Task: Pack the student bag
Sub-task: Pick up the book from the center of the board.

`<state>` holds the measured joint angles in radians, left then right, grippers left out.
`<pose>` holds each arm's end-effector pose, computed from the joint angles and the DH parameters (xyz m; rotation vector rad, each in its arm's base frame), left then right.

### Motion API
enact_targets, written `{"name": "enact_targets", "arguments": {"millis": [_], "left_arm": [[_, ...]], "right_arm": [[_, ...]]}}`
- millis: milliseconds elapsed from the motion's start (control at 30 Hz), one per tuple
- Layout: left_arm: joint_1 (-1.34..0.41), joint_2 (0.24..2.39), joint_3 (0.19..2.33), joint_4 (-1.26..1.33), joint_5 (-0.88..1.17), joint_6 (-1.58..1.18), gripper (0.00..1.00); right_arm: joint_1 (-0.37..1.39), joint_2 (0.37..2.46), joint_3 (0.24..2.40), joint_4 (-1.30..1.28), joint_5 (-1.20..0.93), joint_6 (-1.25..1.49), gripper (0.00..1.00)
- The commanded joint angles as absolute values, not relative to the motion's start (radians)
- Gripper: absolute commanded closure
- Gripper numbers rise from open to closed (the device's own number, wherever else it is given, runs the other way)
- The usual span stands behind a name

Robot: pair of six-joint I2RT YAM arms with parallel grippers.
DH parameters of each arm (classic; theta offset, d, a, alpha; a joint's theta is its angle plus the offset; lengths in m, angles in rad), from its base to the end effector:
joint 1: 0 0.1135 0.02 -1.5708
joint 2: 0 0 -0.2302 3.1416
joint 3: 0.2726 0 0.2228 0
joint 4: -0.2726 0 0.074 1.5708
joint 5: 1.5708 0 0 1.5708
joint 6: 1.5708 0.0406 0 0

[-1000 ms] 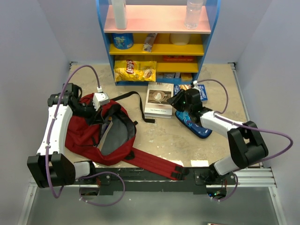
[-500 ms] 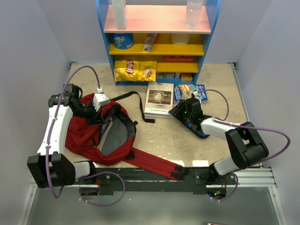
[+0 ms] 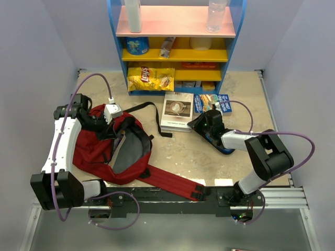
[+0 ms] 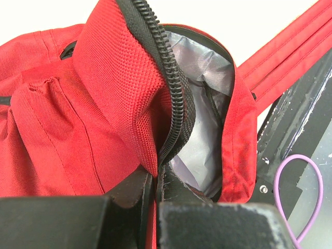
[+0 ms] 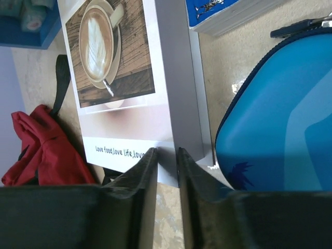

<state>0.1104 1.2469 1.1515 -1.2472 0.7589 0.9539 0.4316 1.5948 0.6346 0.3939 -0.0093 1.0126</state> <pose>0.1914 -0.0069 0.2702 1.1173 2.2136 -0.7072 0.2673 0.1235 0.1407 0.6421 2.1680 0.8287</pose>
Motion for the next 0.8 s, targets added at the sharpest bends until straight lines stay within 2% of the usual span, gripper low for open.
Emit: {"name": "enact_targets", "arguments": {"millis": [0,167,433,767], "left_arm": [[0.104,1.223,1.155,-1.218,0.822,0.953,1.00],[0.104,1.223,1.160,-1.218,0.822,0.950,1.00],[0.104,1.213,1.160,-1.216,0.822,0.946,1.00],[0.106,1.207,1.172,-1.198,0.834,0.922,1.00]], "right_arm": [[0.433,1.569,0.609,0.460,-0.003,1.035,0.83],[0.431,1.529,0.598,0.466,0.009,1.054,1.00],[0.431,1.436,0.588,0.477,-0.051,1.130,1.00],[0.443,1.161,0.626,0.368,-0.136,1.213,1.00]]}}
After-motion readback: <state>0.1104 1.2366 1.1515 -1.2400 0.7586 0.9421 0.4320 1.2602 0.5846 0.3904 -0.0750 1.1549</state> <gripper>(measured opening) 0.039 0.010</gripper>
